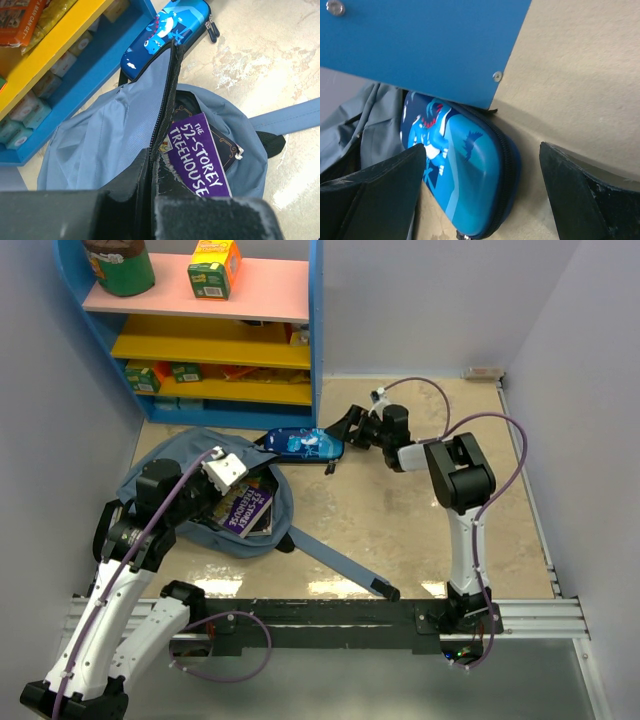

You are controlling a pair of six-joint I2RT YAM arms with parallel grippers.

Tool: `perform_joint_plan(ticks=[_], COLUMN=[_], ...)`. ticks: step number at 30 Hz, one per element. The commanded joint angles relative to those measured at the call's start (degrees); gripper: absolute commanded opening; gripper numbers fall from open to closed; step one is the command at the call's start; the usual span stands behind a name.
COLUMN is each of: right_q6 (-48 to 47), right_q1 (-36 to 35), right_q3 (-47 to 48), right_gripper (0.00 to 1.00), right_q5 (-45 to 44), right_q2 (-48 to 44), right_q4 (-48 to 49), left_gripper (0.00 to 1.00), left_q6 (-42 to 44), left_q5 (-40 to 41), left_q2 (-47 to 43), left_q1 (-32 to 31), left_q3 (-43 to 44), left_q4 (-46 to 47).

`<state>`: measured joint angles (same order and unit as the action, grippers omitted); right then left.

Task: Pack the student bag
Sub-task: Pick up the stationery from the center of the board.

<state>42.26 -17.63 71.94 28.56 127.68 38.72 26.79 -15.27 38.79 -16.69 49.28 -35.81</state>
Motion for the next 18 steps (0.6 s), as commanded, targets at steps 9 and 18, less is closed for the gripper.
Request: perform_joint_plan(ticks=[9, 18], right_q6=[-4.2, 0.54], right_q1=[-6.54, -7.77], right_q3=[0.57, -2.07], right_gripper=[0.99, 0.54], right_q5=[4.14, 5.46], right_q2=[3.19, 3.63], right_q4=[-3.03, 1.09], left_gripper=[0.0, 0.0], left_q6=[0.28, 0.46], left_q5=[-2.05, -2.14], left_q2=[0.24, 0.06], left_q1=[-0.45, -0.54], left_q3=[1.87, 1.96], left_q4=[6.11, 6.02])
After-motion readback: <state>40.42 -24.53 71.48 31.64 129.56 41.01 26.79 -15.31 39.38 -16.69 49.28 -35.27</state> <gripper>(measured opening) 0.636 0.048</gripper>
